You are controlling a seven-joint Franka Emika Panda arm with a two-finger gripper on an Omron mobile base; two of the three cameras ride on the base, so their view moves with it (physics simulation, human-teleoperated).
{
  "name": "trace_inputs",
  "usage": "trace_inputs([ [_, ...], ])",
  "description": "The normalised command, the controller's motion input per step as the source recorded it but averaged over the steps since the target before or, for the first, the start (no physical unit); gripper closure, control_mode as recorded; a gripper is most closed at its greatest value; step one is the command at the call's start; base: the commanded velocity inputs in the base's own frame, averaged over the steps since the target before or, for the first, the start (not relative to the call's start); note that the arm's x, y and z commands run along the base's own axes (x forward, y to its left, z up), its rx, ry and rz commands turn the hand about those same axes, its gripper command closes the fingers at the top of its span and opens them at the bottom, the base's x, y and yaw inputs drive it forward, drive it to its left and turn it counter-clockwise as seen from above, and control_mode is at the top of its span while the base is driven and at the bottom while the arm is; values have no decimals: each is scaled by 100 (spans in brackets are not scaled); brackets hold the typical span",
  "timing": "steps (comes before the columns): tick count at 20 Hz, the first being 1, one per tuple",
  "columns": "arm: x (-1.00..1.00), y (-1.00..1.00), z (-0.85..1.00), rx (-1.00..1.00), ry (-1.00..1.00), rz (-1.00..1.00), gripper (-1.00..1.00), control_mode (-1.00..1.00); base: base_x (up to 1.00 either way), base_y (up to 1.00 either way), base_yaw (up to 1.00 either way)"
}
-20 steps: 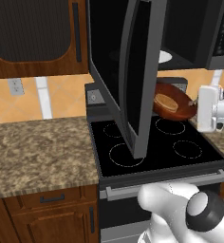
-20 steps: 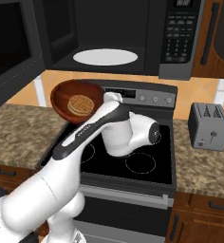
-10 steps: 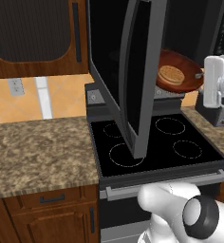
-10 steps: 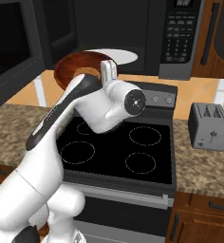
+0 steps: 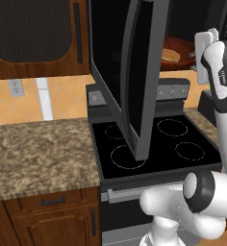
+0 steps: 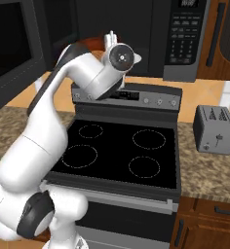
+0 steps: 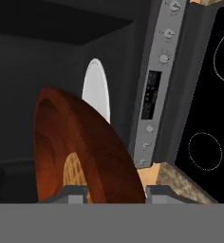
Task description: Open the microwave, place the bowl with waffle inside the microwave, then close the microwave door and turn it on.
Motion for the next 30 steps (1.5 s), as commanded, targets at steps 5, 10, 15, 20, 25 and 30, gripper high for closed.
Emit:
trace_inputs([
  [5, 81, 0, 0, 0, 24, -4, 100, -100, 0, 0, 0],
  [10, 53, 0, 1, 0, -1, -1, 100, -100, 0, 0, 0],
  [15, 47, 0, 8, 0, -5, -2, 100, -100, 0, 0, 0],
  [20, 58, 1, 2, 0, -2, -1, 100, -100, 0, 0, 0],
  [25, 68, 12, -14, -3, 4, 0, 100, -100, 0, 0, 0],
  [30, 66, 17, -26, -3, 4, 0, 100, -100, 0, 0, 0],
])
